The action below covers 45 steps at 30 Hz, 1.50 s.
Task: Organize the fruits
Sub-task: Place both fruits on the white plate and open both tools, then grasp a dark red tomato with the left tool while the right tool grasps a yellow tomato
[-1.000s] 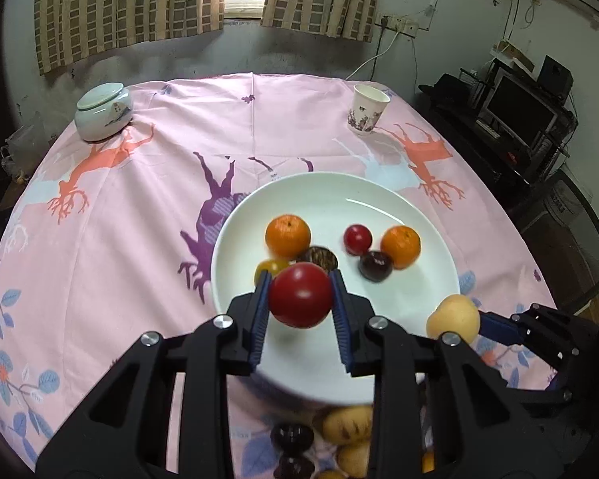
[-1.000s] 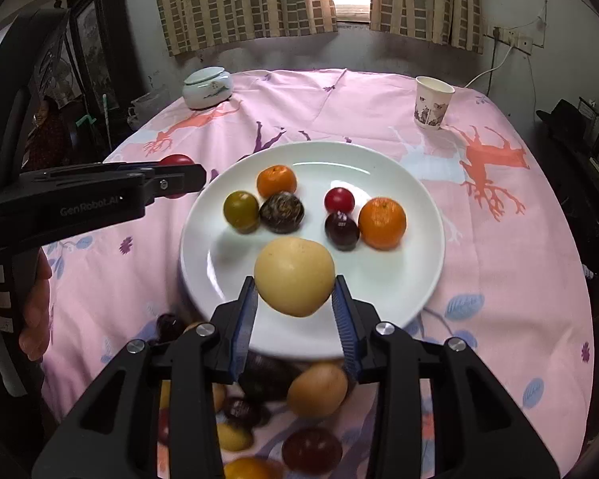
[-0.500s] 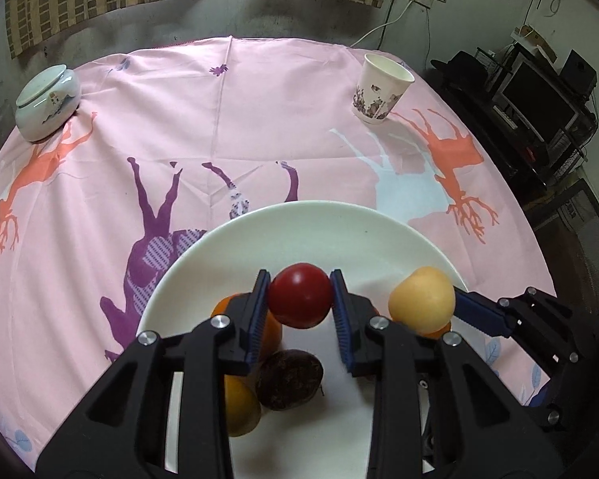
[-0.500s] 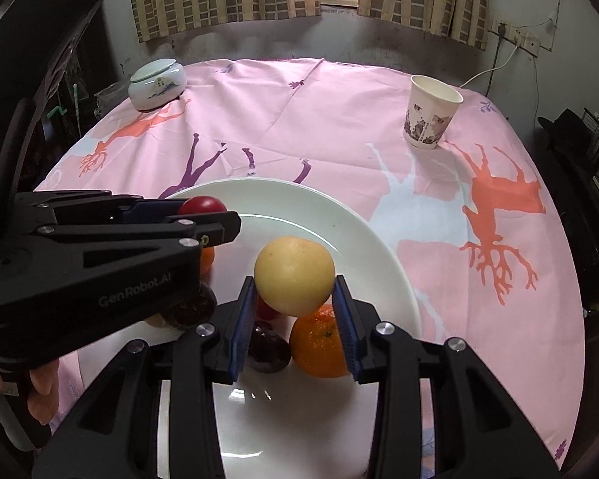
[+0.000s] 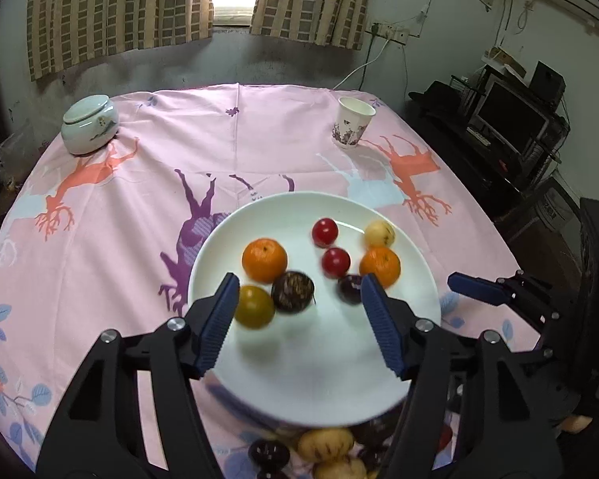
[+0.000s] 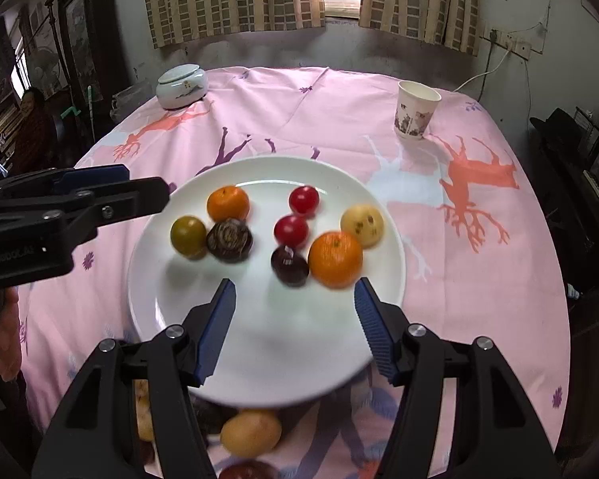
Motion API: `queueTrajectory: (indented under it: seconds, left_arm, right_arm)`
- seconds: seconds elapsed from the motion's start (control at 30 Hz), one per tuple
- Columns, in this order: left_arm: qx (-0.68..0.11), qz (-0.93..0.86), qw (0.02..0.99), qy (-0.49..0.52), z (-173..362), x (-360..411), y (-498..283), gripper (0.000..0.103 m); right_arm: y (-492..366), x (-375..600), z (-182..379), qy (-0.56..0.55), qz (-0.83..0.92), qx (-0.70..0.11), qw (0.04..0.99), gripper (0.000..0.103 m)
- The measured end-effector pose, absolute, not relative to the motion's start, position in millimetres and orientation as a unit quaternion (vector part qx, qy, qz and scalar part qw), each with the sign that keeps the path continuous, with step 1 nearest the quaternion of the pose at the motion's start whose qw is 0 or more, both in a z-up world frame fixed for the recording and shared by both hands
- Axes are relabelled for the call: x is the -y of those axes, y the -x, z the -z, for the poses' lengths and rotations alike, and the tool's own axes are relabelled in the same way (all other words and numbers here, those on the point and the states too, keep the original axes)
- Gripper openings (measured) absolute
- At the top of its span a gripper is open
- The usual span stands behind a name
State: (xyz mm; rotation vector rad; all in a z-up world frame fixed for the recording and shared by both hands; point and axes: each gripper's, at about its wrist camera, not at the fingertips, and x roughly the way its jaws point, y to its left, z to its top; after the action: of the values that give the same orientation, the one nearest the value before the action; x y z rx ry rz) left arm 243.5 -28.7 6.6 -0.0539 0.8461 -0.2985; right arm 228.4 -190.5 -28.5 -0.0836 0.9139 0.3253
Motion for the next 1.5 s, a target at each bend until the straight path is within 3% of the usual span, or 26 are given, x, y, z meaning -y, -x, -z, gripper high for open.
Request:
queueTrajectory:
  seconds: [0.23, 0.3, 0.37, 0.7, 1.13, 1.2, 1.3, 1.5]
  left_arm:
    - [-0.384, 0.128, 0.914, 0.028, 8, -3, -123, 0.067]
    - [-0.382, 0.127, 0.914, 0.041, 14, -10, -97, 0.075]
    - [-0.384, 0.121, 0.914, 0.049, 22, -15, -78, 0.076]
    - [-0.402, 0.114, 0.907, 0.061, 38, -27, -43, 0.076]
    - [-0.415, 0.110, 0.902, 0.047, 50, -27, -36, 0.076]
    - [-0.419, 0.113, 0.900, 0.047, 53, -26, -36, 0.076]
    - [-0.423, 0.120, 0.897, 0.047, 56, -22, -36, 0.076]
    - [-0.431, 0.138, 0.891, 0.035, 61, -4, -38, 0.076]
  right_arm:
    - [-125, 211, 28, -0.009, -0.145, -0.437, 0.888, 0.063]
    - [-102, 216, 31, -0.027, -0.134, -0.434, 0.891, 0.063]
    - [-85, 216, 36, -0.037, -0.125, -0.436, 0.891, 0.063]
    - [-44, 193, 54, -0.020, -0.147, -0.457, 0.877, 0.063]
    - [-55, 168, 85, -0.003, -0.169, -0.476, 0.863, 0.063]
    - [-58, 165, 88, -0.001, -0.173, -0.473, 0.864, 0.061]
    - [-68, 160, 96, 0.007, -0.163, -0.474, 0.865, 0.041]
    - [-59, 175, 84, -0.012, -0.161, -0.467, 0.869, 0.041]
